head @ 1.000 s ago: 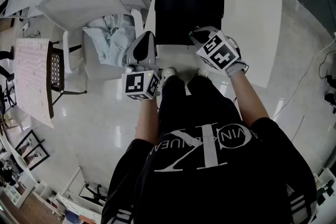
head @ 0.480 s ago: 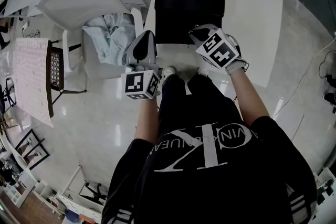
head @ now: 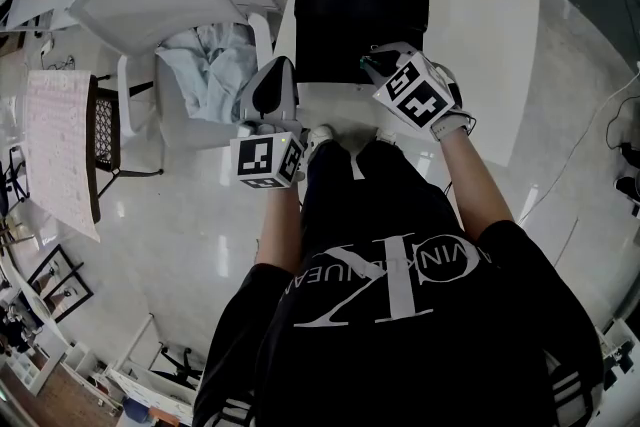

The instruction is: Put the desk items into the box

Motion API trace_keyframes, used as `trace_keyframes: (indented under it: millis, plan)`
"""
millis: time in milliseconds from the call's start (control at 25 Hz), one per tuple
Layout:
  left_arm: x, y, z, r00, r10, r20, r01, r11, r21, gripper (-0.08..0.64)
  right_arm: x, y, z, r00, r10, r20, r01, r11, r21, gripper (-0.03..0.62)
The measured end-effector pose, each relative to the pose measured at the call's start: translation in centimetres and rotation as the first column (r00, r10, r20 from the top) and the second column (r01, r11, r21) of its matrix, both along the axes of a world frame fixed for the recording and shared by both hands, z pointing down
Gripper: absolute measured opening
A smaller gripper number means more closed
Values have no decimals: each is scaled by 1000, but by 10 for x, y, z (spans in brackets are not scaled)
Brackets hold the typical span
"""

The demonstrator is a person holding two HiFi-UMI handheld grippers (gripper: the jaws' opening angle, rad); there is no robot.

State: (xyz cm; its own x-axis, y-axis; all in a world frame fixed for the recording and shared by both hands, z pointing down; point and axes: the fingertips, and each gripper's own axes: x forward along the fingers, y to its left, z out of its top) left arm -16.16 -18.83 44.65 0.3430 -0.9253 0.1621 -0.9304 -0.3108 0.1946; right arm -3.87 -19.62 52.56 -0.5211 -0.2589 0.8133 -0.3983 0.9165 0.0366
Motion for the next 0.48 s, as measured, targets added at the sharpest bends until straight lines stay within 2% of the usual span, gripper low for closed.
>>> trace_keyframes:
  millis: [240,480]
  plan:
    - [2,-1,1,1000,7,-2,-7,1000,-3,-5,6,-1,3,1000,18,-18,-18,1000,-2,21]
    - [5,-2,1,1000,14,-1,-14,1000,-1,-5,9,-4,1,999,41,2,-41,999,9,21]
